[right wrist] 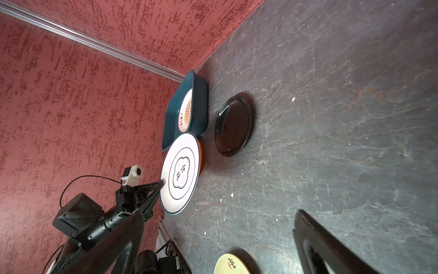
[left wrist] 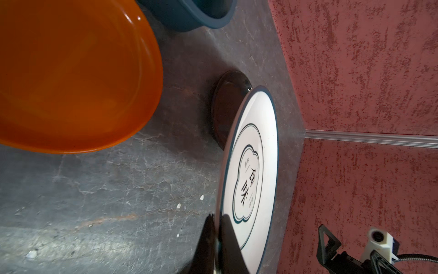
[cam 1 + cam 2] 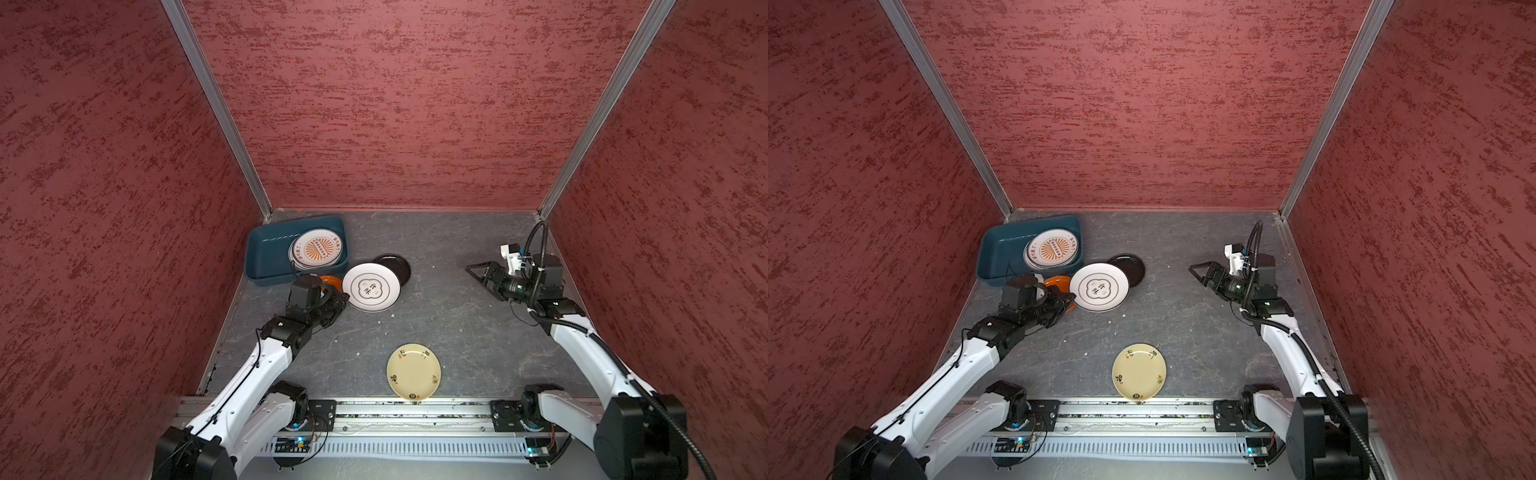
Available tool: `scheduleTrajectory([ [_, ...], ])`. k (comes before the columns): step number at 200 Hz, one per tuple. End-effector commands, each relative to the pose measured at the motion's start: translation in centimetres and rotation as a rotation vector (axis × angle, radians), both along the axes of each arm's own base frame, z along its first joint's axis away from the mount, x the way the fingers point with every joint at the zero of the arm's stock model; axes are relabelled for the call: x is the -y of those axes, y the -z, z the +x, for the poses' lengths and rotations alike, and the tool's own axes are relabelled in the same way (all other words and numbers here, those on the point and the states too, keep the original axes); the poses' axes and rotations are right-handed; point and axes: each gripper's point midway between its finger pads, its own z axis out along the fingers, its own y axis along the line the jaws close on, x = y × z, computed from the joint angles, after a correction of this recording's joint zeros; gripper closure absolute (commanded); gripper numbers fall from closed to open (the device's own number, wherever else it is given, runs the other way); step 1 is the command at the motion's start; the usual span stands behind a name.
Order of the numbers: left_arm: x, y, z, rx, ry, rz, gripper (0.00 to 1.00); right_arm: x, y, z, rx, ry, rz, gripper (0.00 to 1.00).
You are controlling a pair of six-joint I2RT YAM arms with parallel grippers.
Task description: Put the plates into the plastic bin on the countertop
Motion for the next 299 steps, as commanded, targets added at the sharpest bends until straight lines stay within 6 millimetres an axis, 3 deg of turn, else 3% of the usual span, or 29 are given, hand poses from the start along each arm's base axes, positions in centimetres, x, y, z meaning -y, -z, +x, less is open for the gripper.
scheduleTrajectory([
  [1,-0.1,-4.7,2.3,0.139,0.010,-0.052,1.00,0.0,-1.1,-0.2,0.048,-0.006,0.021,0.01],
  [54,-4.9,-7.9,5.7,0.213,-0.118,0.020,1.00,0.2,-1.1,-0.6,0.049,-0.001,0.011,0.01],
  [99,-7.4,-10.6,8.9,0.289,-0.176,0.062,1.00,0.5,-1.0,-0.8,0.046,0.009,-0.001,0.01],
  [158,-10.6,-11.9,11.8,0.280,-0.253,0.252,1.00,0.8,-1.0,-0.9,0.039,0.021,-0.014,0.01],
  [205,-15.0,-11.1,13.7,0.251,-0.349,0.284,1.00,0.9,-0.9,-1.1,0.033,0.023,-0.025,0.01],
  [243,-17.3,-9.7,15.2,0.203,-0.394,0.352,1.00,1.0,-0.9,-1.0,0.027,0.028,-0.022,0.01],
  [299,-18.1,-5.7,19.0,0.098,-0.353,0.359,1.00,1.3,-0.5,-1.0,0.009,0.040,-0.032,0.01],
])
